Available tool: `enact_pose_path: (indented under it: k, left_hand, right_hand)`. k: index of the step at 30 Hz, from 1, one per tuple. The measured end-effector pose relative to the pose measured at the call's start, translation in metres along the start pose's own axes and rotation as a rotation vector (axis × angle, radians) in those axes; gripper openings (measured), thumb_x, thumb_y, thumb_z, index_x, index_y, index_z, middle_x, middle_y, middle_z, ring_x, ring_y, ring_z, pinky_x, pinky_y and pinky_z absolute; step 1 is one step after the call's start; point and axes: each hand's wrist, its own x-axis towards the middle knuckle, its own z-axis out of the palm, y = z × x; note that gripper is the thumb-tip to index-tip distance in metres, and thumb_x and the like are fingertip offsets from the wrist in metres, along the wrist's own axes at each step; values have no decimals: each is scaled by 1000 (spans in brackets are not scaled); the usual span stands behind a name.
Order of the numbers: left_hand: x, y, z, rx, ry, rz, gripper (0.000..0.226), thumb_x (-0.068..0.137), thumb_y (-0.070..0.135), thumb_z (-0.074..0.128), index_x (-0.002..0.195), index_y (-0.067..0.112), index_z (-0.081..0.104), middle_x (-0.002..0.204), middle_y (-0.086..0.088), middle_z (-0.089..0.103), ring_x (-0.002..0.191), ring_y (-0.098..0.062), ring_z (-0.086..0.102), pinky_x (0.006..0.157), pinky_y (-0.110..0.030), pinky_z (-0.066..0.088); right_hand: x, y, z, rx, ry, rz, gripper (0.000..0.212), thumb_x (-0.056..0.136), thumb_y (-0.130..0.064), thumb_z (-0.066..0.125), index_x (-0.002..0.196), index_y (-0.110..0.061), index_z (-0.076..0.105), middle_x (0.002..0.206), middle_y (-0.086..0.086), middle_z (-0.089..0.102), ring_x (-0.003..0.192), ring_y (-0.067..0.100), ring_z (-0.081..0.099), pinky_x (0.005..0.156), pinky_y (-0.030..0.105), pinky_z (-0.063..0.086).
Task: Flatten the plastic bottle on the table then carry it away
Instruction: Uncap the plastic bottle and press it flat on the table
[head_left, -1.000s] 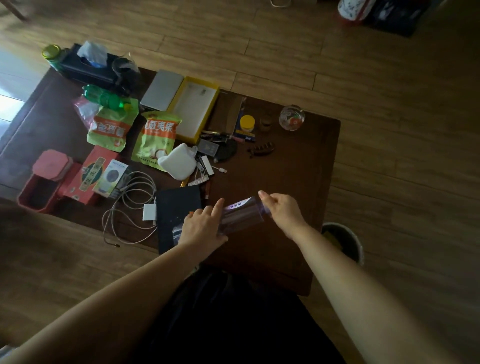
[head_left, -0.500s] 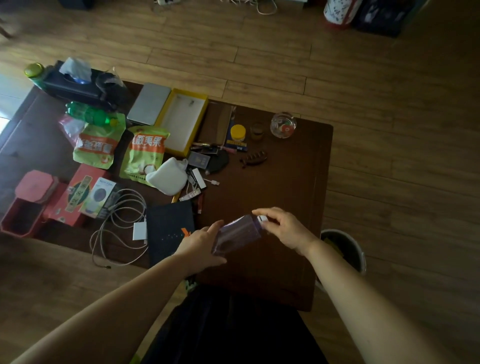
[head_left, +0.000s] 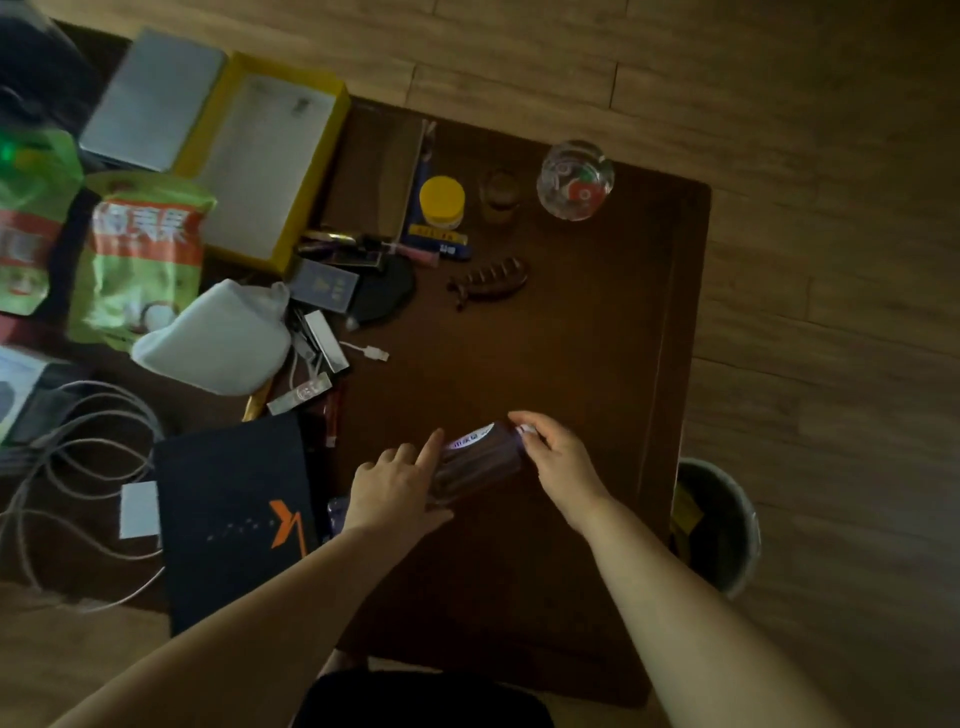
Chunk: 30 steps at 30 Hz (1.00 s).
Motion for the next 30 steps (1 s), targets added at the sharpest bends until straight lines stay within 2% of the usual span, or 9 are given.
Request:
enact_pose_path:
  k: [5,8,10,13,16,20,24,28,30]
  left_hand:
    - [8,-7,19,64,106,21,99,66,67,61,146,29,16,121,-5,51,110,-25,50,85,-39,48]
    - [7,-8,22,112,197,58,98,60,65,65,141,21,34,114,-7,59,102,-27,57,81,-40,51]
    - [9,-11,23,129,231,89,97,57,64,65,138,18,39,124,-12,59,114,-32,56,92,-48,48]
    - [12,-13,25,134,185,112,99,60,67,58,142,19,31,143,-15,45,135,-34,39,107,-58,31]
    - [14,-13,30,125,156,138,100,66,69,49,147,17,21,152,-16,33,142,-32,25,111,-60,19]
    - [16,-12,36,92,139,146,101,73,72,41,148,11,12,156,-18,19,145,-33,13,114,-58,5]
    - [14,-3,53,32,119,130,100,77,72,33,146,5,9,155,-22,16,144,-39,16,116,-50,-3]
    - [21,0,57,-5,107,97,100,77,72,33,148,7,7,156,-20,7,145,-36,5,115,-49,-7]
    - [25,7,54,-45,95,18,100,78,74,23,148,13,-14,156,-18,-17,145,-34,-14,116,-49,-14]
  right_hand:
    - [16,4,8,-48,63,-63,33,98,-25,46,126,-36,59,131,-7,46,106,-3,46,94,18,40]
    - [12,0,18,-222,178,-193,35,96,-29,48,129,-33,58,131,-10,50,111,-8,42,100,22,38]
    - [14,-8,30,-499,266,-305,37,95,-36,46,126,-24,61,129,-6,59,118,4,47,100,29,43]
    - [22,-25,50,-814,410,-326,43,92,-46,41,115,-21,67,120,-3,66,115,16,55,92,37,46]
    - [31,-33,70,-982,486,-395,29,88,-37,54,107,-21,70,118,0,66,115,21,56,91,41,47]
    - [35,-32,83,-1006,358,-434,26,91,-31,50,108,-22,68,119,-1,66,111,19,59,87,37,50]
    - [28,-13,87,-1113,451,-540,24,90,-28,52,107,-22,68,115,0,68,107,20,64,79,37,52]
    - [38,-5,91,-1175,471,-661,26,95,-28,45,108,-22,66,112,-1,70,106,19,64,76,33,51]
    - [41,-13,89,-1248,454,-694,28,95,-27,40,105,-22,66,107,-1,70,102,19,65,74,32,51]
